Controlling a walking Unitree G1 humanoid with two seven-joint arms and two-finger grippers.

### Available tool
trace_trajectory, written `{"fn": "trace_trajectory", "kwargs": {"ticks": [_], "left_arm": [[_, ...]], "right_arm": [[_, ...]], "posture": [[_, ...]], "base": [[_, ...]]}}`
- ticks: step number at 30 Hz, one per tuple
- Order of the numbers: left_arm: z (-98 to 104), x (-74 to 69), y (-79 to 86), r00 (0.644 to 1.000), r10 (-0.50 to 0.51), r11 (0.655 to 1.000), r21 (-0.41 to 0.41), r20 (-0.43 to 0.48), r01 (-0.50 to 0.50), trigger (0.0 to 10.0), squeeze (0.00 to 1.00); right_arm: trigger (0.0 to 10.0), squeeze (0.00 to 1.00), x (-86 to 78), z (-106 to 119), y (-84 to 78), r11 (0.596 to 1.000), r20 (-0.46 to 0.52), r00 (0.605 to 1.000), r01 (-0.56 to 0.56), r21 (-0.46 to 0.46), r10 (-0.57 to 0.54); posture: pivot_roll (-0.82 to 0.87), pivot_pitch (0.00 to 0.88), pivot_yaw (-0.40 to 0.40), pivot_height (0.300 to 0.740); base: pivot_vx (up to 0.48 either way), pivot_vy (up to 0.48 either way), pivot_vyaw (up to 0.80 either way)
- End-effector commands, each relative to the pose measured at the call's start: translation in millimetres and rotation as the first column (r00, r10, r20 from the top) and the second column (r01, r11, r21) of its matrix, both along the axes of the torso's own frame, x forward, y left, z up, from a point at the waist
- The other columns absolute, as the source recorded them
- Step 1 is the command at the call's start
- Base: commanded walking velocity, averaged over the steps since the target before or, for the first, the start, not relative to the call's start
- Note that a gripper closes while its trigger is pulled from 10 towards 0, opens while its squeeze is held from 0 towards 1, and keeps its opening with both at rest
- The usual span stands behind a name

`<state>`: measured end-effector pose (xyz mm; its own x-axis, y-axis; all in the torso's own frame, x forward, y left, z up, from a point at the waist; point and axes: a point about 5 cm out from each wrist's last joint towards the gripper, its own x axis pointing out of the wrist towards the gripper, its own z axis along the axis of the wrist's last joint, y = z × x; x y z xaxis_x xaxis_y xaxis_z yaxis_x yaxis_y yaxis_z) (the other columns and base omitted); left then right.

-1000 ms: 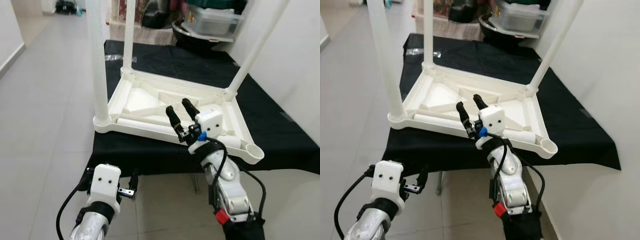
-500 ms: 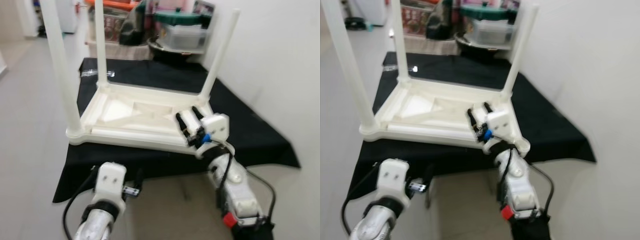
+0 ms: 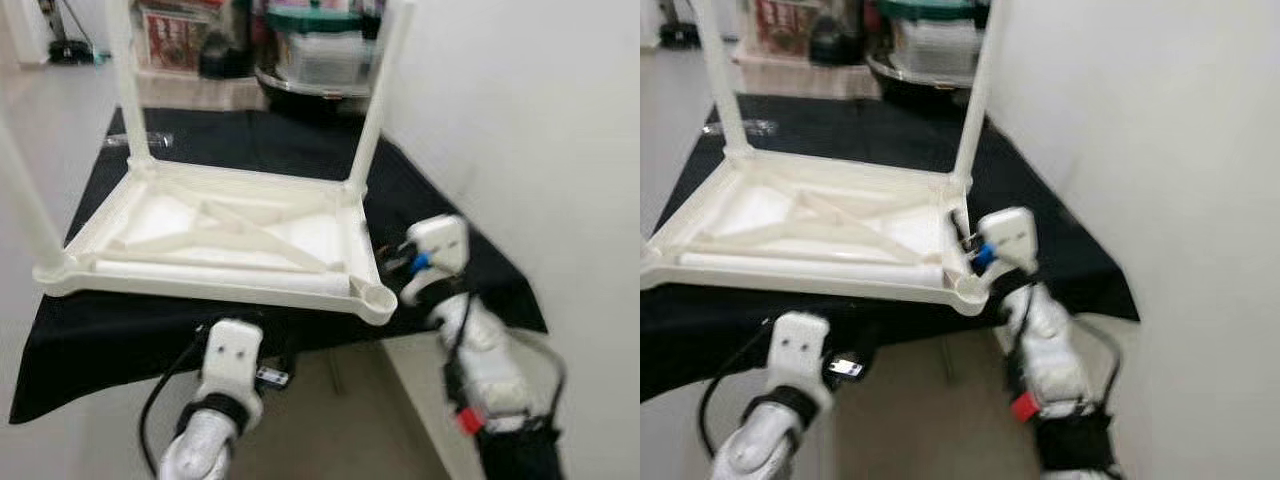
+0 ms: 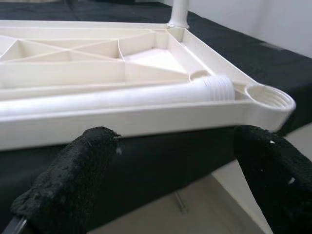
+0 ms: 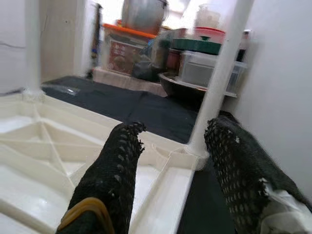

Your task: Building children table

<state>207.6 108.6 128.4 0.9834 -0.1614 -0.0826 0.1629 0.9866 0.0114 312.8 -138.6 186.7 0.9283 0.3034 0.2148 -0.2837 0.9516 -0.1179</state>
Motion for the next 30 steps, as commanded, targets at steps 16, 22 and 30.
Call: {"fn": "trace_trajectory", "kwargs": {"ticks": [16,22,30], "left_arm": [[-0.9,-2.4,2.6,0.999,0.014,1.0,-0.006,-0.033,-0.015,10.0,0.0],[0.0,-5.8,3.6,0.999,0.014,1.0,-0.01,-0.04,-0.015,10.0,0.0],[-0.8,-9.3,3.3,0.998,0.003,1.0,-0.017,-0.057,-0.004,10.0,0.0]], "right_arm": [[10.0,0.0,29.1,-30.8,-30.2,0.939,-0.563,0.757,-0.205,0.277,0.331],[10.0,0.0,37.6,-13.2,-17.5,0.877,-0.508,0.728,-0.286,0.387,0.461],[10.0,0.0,42.7,-4.7,-8.7,0.868,-0.497,0.721,-0.321,0.38,0.484]], "posture": [[0.09,0.085,-0.166,0.74],[0.09,0.1,-0.164,0.74],[0.09,0.107,-0.159,0.74]], "base": [[0.0,0.0,0.0],[0.0,0.0,0.0],[0.0,0.0,0.78]]}}
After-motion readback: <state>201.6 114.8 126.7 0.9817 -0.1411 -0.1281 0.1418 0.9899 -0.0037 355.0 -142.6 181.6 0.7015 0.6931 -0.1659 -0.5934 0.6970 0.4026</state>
